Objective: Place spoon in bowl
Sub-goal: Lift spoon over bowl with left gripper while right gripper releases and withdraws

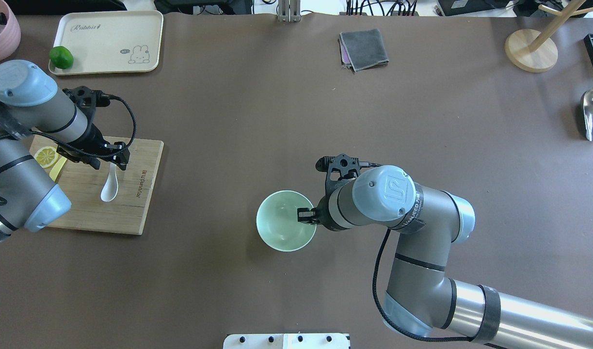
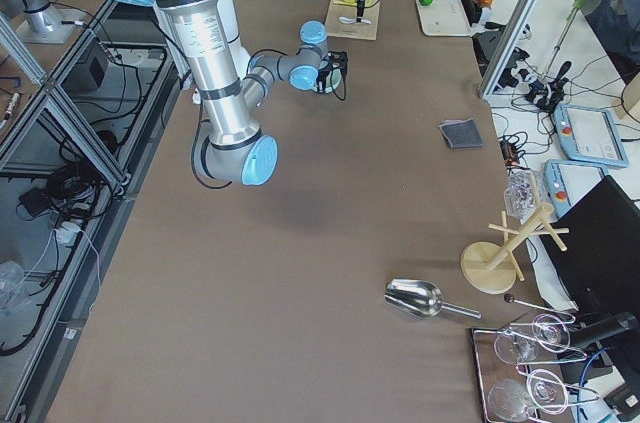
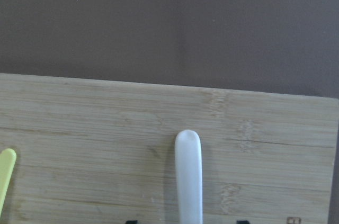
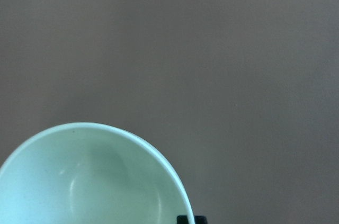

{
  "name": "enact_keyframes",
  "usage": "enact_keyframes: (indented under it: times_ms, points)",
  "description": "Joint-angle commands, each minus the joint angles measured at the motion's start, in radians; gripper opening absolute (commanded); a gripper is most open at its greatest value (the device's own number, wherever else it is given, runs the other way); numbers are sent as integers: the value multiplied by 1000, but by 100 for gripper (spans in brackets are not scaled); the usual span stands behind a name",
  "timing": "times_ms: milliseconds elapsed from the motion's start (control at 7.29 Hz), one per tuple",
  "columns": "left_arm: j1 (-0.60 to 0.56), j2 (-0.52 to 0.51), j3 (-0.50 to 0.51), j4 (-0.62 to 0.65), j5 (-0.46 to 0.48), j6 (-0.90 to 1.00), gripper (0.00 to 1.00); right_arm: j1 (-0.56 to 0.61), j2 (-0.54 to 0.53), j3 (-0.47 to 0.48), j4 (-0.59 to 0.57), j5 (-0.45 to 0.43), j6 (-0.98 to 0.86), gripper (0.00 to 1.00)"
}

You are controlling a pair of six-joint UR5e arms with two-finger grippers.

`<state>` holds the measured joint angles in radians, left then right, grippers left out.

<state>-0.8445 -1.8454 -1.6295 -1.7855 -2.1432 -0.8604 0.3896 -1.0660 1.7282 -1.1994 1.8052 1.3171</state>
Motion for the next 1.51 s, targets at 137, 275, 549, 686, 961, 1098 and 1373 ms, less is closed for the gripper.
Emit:
enact_keyframes:
  times_ms: [137, 275, 549, 686, 961, 1098, 1373]
  points:
    - [5, -18, 26, -2, 0, 0, 6, -8, 20, -7, -11, -4, 1, 100]
    - [5, -21, 19, 1, -1, 0, 0, 5, 21, -1, -12, 2, -7, 100]
    - [5, -95, -28, 14, -9, -47, 0, 69, 20, 33, -69, 67, -18, 100]
    - [33, -154, -36, 14, -10, -152, 0, 122, -1, 65, -92, 116, -19, 100]
    - [132, -251, -61, 12, -1, -341, 0, 210, -95, 114, -92, 178, -129, 100]
    - [190, -299, -75, 12, 5, -438, 0, 256, -135, 117, -89, 206, -172, 100]
    - [307, -385, -70, 14, 103, -564, 0, 293, -160, 117, -81, 232, -210, 100]
